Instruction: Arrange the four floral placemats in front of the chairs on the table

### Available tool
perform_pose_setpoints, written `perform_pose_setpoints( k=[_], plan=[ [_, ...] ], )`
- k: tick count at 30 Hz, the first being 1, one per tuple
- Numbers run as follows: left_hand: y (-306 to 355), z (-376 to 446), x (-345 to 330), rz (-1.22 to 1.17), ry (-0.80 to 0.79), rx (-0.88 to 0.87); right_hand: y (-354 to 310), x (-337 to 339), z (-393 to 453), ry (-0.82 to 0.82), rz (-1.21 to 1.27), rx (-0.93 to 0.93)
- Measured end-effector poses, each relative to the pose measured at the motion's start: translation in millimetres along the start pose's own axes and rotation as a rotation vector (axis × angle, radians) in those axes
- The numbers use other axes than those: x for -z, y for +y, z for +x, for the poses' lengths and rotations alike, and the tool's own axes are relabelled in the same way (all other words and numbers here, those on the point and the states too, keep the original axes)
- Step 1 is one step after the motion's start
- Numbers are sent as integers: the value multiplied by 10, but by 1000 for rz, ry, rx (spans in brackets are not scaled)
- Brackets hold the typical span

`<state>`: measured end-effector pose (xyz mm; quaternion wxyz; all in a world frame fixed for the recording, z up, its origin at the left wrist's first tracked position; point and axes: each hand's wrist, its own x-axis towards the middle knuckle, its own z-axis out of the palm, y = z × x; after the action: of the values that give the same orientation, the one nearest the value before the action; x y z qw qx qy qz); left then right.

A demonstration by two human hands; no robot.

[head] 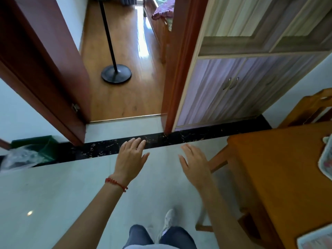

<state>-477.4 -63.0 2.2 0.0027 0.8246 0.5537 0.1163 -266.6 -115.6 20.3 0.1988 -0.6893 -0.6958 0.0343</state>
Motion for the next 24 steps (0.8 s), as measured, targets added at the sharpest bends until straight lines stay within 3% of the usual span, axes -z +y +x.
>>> perform_pose_setpoints(
  k=[13,24],
  plan=[
    [166,1187,-275,3,10,-7,730,-208,1110,-3,11,-28],
    [415,2287,-439,5,18,-124,1324,-200,1871,26,39,-106]
  ],
)
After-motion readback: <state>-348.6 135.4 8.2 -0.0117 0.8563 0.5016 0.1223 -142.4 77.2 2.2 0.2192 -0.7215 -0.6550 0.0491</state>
